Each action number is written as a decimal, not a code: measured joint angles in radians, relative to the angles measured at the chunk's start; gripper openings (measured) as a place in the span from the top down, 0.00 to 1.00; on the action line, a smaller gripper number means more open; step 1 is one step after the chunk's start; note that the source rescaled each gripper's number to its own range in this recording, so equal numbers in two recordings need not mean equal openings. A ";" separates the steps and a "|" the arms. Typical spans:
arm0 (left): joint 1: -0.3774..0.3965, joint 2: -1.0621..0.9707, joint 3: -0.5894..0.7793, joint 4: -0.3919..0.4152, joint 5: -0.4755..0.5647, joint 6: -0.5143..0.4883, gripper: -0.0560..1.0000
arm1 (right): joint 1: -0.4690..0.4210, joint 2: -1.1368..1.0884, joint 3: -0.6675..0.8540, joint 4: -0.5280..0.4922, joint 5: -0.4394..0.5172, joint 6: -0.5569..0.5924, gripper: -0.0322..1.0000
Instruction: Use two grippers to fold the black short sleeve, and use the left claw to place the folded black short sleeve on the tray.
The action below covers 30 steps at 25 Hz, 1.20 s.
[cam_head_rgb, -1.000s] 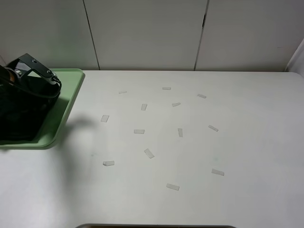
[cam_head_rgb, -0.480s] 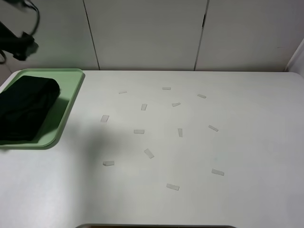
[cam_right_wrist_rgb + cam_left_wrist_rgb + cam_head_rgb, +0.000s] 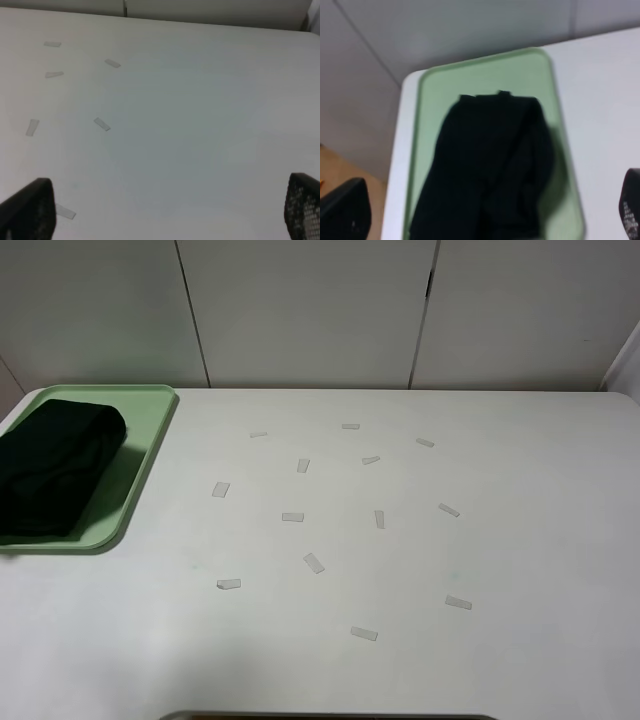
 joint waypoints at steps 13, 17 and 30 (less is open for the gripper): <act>0.000 -0.483 0.061 -0.211 0.407 0.211 0.00 | 0.000 0.000 0.000 0.000 0.000 0.000 0.01; 0.000 -0.635 0.147 -0.234 0.409 0.212 0.00 | 0.000 0.000 0.000 0.000 0.000 0.000 0.01; 0.000 -0.779 0.335 -0.308 0.348 0.205 0.00 | 0.000 0.000 0.000 0.000 0.000 0.000 0.01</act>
